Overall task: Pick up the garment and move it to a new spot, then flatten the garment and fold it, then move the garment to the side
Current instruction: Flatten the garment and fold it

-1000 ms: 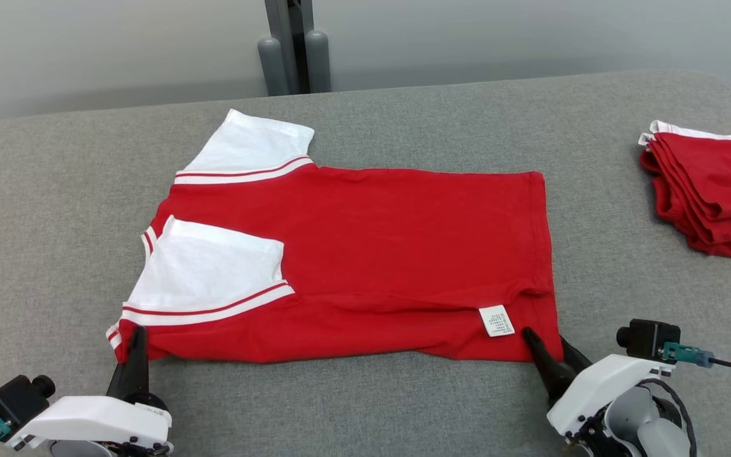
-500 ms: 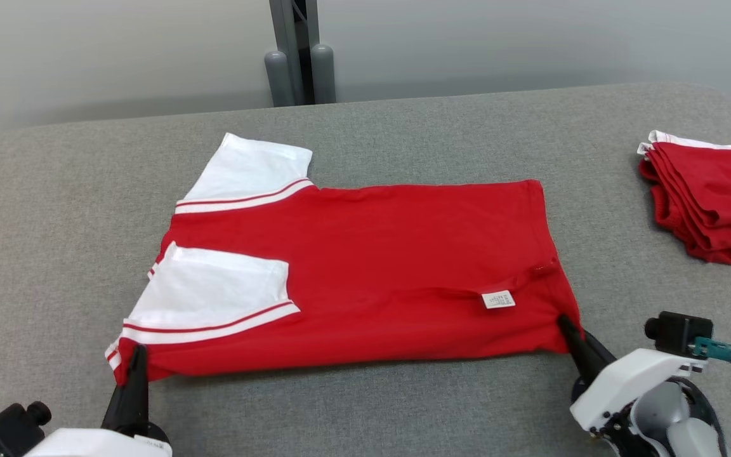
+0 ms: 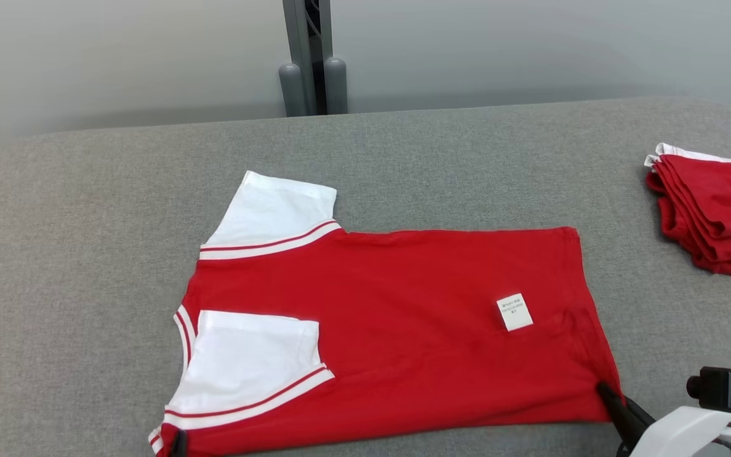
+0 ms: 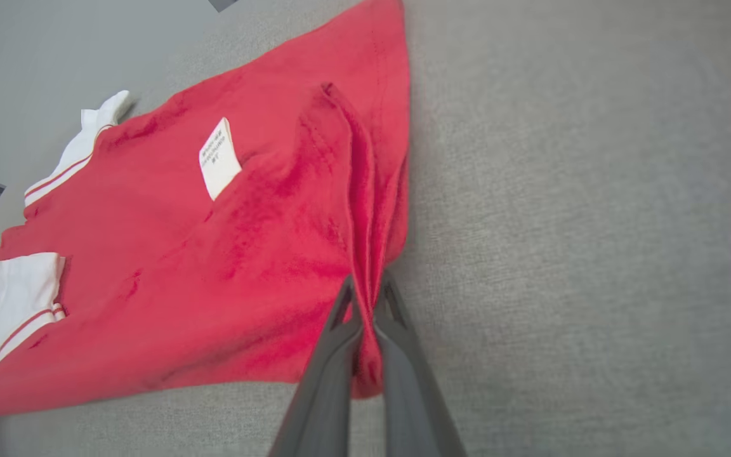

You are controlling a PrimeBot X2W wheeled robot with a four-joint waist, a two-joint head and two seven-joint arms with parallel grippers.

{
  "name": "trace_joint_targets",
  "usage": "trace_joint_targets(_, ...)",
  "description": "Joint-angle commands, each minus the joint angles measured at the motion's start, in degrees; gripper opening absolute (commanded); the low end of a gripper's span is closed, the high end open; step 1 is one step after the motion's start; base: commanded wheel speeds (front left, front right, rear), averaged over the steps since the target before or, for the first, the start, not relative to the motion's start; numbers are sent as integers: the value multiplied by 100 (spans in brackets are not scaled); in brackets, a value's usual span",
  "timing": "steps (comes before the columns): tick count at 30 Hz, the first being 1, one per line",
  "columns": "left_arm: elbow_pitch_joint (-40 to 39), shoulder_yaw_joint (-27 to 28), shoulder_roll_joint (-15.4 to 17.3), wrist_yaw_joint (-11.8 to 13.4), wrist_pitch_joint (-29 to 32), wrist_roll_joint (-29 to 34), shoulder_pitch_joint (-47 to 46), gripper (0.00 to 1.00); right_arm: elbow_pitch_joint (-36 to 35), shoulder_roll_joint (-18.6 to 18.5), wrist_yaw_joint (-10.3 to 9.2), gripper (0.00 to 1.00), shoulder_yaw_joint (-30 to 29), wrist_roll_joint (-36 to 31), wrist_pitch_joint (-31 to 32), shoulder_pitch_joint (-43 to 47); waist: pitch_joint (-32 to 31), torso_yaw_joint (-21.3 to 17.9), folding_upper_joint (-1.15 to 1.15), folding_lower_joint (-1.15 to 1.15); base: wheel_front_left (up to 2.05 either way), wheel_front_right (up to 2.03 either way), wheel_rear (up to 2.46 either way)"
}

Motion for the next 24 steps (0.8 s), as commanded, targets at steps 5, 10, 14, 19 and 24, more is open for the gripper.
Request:
trace_joint_targets(5, 459, -80, -15, -62, -88, 61, -79, 0, 175, 3, -1, 20, -112, 3, 63, 144, -47, -14, 0, 0, 0, 0, 0)
trace_joint_targets(10, 654, -88, 31, -100, -132, 121, -120, 100, 327, 6, -1, 100, -69, 72, -49, 164, -52, -83, 0, 0, 0, 0, 0)
trace_joint_targets(14, 594, -24, 313, 7, -140, 339, -102, 100, 228, 6, -1, 100, -154, -80, -107, 208, -17, -189, 0, 0, 0, 0, 0)
trace_joint_targets(19, 240, 15, 825, 88, 34, 662, -361, 100, -161, 10, -1, 100, -327, -316, -132, 48, 70, -355, 0, 0, 0, 0, 0)
trace_joint_targets(24, -61, -197, 1426, 52, 553, 1100, -1150, 100, -658, -49, -1, 100, -357, -427, -64, -206, 212, -500, 0, 0, 0, 0, 0)
